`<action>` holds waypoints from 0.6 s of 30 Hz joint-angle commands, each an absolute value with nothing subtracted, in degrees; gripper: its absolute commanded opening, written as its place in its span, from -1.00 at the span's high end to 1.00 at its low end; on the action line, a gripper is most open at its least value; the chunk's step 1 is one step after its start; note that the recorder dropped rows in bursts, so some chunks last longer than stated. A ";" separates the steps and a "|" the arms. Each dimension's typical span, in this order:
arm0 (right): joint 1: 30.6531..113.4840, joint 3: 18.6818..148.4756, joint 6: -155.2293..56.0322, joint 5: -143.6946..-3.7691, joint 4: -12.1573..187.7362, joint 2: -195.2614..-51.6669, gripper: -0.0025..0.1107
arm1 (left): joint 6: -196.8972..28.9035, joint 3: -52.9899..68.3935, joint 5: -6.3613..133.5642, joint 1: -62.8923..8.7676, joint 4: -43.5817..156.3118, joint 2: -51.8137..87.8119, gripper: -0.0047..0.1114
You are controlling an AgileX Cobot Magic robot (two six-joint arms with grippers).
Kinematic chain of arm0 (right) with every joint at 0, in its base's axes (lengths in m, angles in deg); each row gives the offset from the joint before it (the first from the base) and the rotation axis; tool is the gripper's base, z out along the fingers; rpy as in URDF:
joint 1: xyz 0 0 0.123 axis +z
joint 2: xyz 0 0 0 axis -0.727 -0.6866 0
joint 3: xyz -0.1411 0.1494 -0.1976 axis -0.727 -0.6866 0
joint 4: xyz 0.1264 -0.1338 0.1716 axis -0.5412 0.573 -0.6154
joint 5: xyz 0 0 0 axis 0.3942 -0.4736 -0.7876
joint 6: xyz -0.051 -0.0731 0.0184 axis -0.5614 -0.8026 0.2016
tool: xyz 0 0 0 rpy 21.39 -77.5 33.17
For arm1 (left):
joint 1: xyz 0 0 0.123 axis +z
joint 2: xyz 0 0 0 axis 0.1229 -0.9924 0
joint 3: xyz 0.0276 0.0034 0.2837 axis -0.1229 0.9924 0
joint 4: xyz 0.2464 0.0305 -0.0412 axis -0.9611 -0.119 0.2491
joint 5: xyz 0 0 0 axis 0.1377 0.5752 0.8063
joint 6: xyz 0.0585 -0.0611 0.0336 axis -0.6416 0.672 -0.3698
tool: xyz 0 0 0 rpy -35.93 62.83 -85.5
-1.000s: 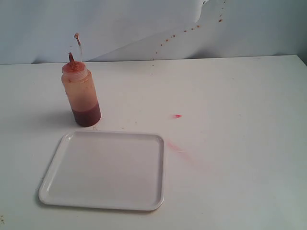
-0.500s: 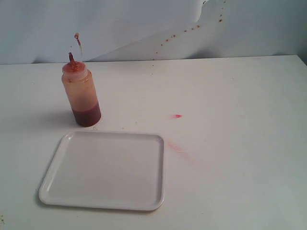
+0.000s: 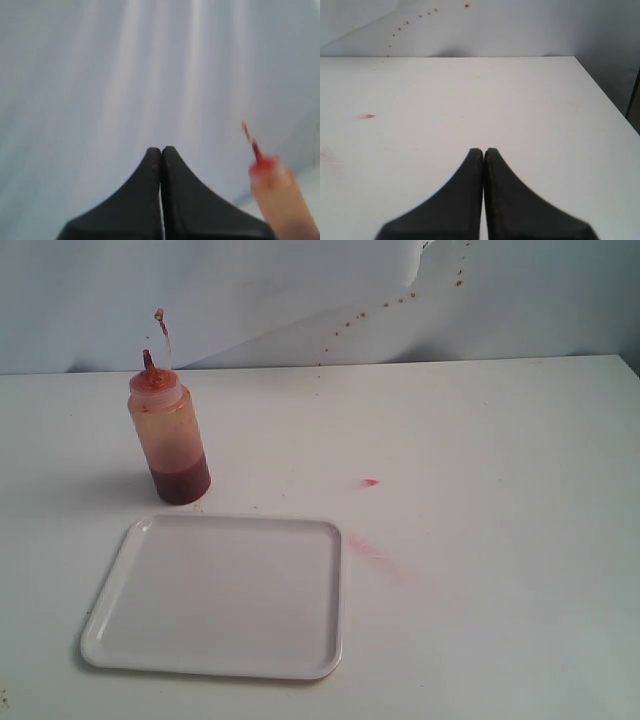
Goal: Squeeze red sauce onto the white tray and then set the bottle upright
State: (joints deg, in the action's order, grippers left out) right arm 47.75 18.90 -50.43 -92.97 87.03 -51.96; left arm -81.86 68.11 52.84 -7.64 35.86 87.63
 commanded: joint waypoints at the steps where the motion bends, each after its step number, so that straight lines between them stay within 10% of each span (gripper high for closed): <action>1: 47.79 18.68 -50.35 -92.59 87.18 -51.67 0.96 | -81.95 68.39 28.34 -7.64 34.63 87.81 0.91; 18: 47.79 18.68 -50.35 -92.59 87.18 -51.67 0.96 | -81.95 68.39 2.43 -7.64 34.63 87.81 0.91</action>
